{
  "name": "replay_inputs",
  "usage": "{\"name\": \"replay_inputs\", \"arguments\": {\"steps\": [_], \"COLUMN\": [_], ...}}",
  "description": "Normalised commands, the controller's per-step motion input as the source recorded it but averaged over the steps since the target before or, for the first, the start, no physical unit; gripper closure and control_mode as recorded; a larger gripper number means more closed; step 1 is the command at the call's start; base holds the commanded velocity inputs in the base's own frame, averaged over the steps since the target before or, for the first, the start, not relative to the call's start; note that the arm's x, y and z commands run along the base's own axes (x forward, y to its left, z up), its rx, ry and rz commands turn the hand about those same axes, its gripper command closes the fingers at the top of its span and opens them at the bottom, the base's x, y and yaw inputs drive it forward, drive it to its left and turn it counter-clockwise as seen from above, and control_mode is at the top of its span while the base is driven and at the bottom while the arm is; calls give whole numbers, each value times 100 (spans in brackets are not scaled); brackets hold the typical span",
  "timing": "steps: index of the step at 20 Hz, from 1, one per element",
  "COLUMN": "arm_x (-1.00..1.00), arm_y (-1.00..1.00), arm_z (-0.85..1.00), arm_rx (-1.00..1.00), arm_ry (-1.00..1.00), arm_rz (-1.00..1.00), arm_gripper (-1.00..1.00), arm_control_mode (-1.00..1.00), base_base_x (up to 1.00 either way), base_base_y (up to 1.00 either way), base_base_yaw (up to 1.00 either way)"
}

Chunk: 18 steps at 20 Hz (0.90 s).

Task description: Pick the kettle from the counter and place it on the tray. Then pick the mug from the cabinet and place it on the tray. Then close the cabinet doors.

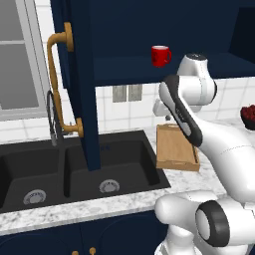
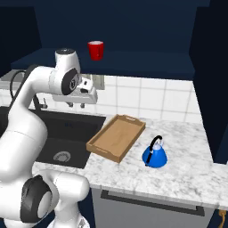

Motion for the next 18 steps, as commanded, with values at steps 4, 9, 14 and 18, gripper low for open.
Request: {"name": "replay_inputs", "arguments": {"steps": [4, 9, 14, 18], "arm_x": [-12, -46, -30, -12], "arm_y": [-4, -66, -100, -100], "arm_z": [-3, -12, -21, -36], "arm_rx": [0, 3, 7, 6], "arm_ry": [-1, -1, 0, 2], "arm_rz": [-2, -18, -15, -13], "arm_gripper": [-100, -100, -100, -100], "arm_control_mode": [-100, -100, -100, -100], "base_base_x": [0, 0, 0, 0], "base_base_y": [0, 0, 0, 0], "base_base_yaw": [0, 0, 0, 0]}}
